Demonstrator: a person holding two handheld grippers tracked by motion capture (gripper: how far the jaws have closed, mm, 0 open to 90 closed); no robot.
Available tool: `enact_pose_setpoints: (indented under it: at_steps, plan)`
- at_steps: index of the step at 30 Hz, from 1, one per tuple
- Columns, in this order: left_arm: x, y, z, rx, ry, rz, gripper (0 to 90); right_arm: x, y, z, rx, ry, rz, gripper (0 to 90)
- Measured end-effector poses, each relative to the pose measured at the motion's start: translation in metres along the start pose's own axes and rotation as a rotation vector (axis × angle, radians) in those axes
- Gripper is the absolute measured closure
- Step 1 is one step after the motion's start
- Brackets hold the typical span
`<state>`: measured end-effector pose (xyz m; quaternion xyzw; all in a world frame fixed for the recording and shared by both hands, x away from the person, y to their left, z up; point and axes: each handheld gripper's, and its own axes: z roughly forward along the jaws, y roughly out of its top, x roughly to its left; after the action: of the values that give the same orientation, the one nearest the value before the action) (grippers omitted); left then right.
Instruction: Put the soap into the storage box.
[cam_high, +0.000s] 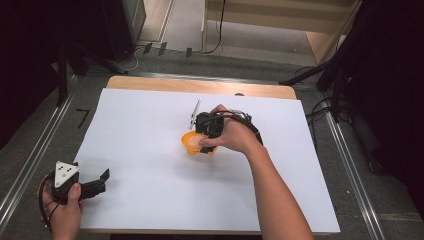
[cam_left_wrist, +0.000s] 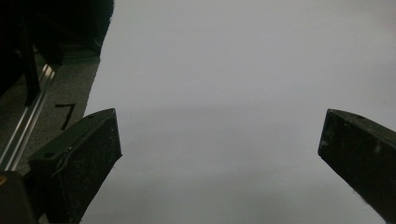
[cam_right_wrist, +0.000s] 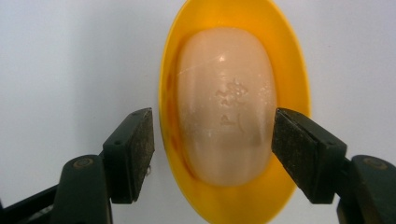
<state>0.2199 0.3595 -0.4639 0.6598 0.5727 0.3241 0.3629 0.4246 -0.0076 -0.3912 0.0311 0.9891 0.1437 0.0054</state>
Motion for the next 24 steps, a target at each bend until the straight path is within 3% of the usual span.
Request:
enact_pose_setpoints:
  at_steps: [10,17,24]
  plan:
    - [0.000,0.000,0.000,-0.001,0.005,0.004,0.0,0.002,-0.024,-0.017,-0.085,-0.023,0.071,30.0]
    - [0.000,0.000,-0.001,-0.001,0.005,0.007,0.0,0.006,-0.052,-0.019,-0.092,-0.019,0.147,29.6]
    - [0.000,0.000,-0.001,-0.002,0.005,0.009,0.0,0.014,-0.079,-0.020,-0.113,-0.010,0.193,29.2]
